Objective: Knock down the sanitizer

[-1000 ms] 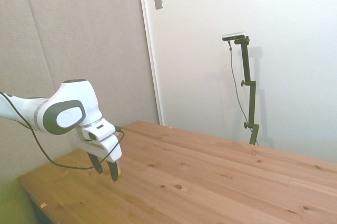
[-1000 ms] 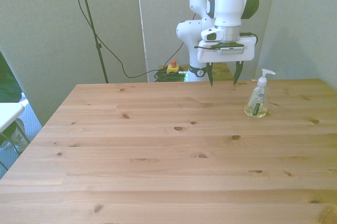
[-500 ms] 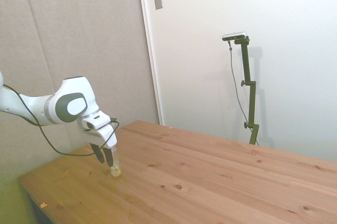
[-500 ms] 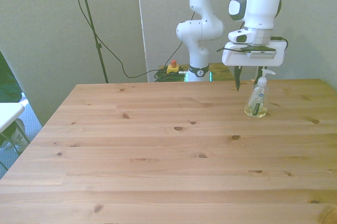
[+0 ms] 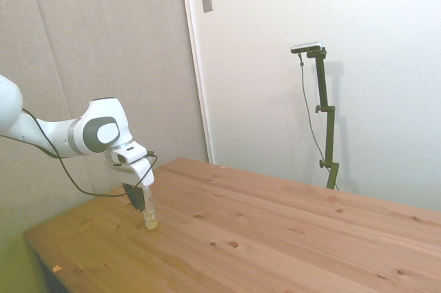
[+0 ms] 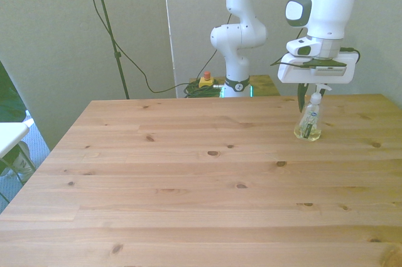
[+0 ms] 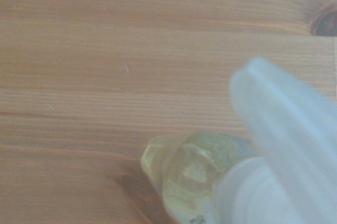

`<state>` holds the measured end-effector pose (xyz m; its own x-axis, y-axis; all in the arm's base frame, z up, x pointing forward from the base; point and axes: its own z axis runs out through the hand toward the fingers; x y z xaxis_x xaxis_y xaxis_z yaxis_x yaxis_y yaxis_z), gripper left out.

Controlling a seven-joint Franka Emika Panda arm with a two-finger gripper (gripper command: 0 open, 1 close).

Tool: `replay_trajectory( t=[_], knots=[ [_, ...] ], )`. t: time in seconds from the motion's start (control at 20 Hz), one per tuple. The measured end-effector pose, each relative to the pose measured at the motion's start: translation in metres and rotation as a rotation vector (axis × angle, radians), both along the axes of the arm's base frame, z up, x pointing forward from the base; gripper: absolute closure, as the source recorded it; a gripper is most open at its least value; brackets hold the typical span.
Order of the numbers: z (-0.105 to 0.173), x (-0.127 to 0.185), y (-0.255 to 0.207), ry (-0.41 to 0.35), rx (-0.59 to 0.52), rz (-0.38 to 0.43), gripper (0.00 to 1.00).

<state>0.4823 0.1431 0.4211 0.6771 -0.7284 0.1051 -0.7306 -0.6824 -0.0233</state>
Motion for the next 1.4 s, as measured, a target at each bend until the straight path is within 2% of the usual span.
replay_trajectory(
  t=[0.4,0.7,1.05,1.4],
  knots=[
    [0.002,0.022,-0.001,-0.008,0.001,-0.026,1.0],
    [-0.002,0.053,-0.002,-0.022,-0.014,-0.054,1.0],
    [0.006,0.093,-0.013,-0.066,0.0,-0.106,1.0],
    [0.001,0.119,-0.006,-0.095,0.019,-0.119,1.0]
  ],
)
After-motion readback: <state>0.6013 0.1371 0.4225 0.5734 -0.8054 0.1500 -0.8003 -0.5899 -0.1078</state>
